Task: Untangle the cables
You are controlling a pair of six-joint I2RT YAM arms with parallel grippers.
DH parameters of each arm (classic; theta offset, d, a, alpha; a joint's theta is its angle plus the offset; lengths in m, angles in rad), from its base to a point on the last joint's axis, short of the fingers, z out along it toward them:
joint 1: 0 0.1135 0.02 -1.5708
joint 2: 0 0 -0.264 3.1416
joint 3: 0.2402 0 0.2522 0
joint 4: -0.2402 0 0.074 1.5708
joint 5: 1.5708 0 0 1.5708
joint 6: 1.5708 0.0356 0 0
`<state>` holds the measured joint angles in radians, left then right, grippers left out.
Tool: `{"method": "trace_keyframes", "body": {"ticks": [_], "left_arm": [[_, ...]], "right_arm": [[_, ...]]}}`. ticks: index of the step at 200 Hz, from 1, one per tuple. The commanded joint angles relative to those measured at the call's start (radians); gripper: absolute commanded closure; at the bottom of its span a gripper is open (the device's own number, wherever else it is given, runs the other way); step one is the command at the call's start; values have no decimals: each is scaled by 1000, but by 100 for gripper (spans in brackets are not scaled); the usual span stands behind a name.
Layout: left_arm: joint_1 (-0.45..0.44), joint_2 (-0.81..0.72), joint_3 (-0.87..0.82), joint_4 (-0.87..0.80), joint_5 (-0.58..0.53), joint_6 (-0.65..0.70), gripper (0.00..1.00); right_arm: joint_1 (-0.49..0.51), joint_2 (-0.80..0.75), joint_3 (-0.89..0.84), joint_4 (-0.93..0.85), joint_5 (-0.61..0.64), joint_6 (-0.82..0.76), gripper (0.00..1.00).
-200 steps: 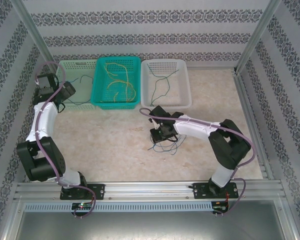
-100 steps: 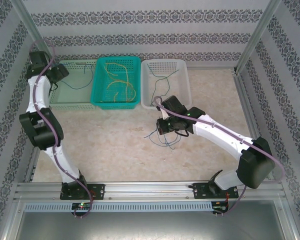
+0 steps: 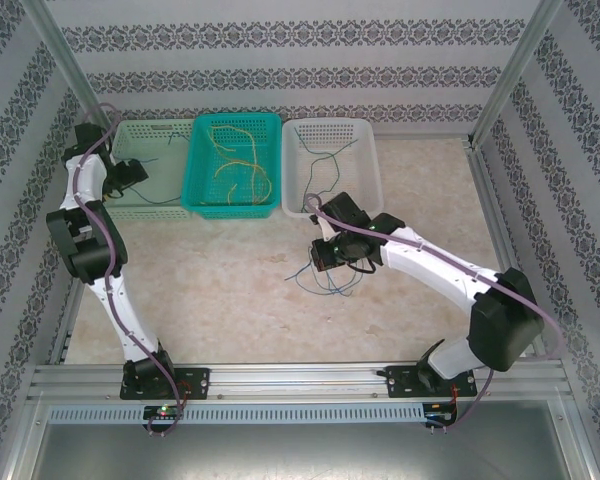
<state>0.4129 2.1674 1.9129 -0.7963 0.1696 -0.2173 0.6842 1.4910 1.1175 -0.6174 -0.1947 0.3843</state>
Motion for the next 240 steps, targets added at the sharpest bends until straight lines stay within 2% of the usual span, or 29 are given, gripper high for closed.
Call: {"method": "trace_keyframes", "body": {"ticks": [1, 8, 15, 46, 71, 87, 109, 129, 138, 147, 154, 169, 174, 184, 201, 215, 220, 233, 240], "left_arm": [[32, -77, -74, 65, 291, 20, 0], [47, -79, -97, 115, 436, -14, 0], [60, -69, -101, 139, 526, -53, 1], [74, 34, 27, -17, 726, -53, 15], [94, 61, 4, 13, 936, -150, 20], [97, 79, -32, 92, 1051, -246, 20], [96, 97, -128, 333, 1164, -464, 18], [95, 121, -127, 317, 1161, -494, 18], [98, 123, -93, 216, 1128, -420, 20], [96, 112, -34, 52, 1007, -260, 22], [91, 80, -14, -25, 865, -165, 20], [91, 10, -22, -72, 657, -87, 15], [92, 1, -16, -95, 610, -72, 14], [93, 1, 19, -151, 534, -45, 0], [95, 13, 50, -198, 509, -16, 1], [95, -2, 28, -171, 513, -4, 17], [93, -8, 19, -158, 509, -5, 29], [95, -14, 17, -153, 478, -14, 72], [93, -12, 23, -156, 467, -13, 84]], "right_arm": [[-4, 38, 43, 5, -33, -27, 100], [-3, 44, 49, 5, -36, -28, 100], [-3, 49, 51, 5, -37, -28, 100], [-6, 39, 33, 16, -32, -26, 100], [-17, 47, 23, 31, -47, -22, 100], [-22, 61, 29, 37, -59, -24, 100], [-28, 83, 42, 36, -74, -33, 100], [-29, 92, 45, 33, -80, -37, 99], [-30, 91, 43, 34, -77, -37, 99], [-32, 87, 37, 38, -76, -35, 99], [-36, 84, 30, 42, -76, -33, 98], [-40, 81, 24, 44, -75, -32, 98], [-41, 81, 23, 44, -75, -32, 98], [-45, 83, 22, 48, -78, -31, 97], [-48, 91, 27, 52, -78, -31, 97], [-49, 94, 32, 51, -79, -31, 97], [-48, 94, 32, 51, -78, -30, 97], [-50, 89, 30, 51, -74, -28, 97], [-51, 86, 27, 51, -72, -28, 97]]}}
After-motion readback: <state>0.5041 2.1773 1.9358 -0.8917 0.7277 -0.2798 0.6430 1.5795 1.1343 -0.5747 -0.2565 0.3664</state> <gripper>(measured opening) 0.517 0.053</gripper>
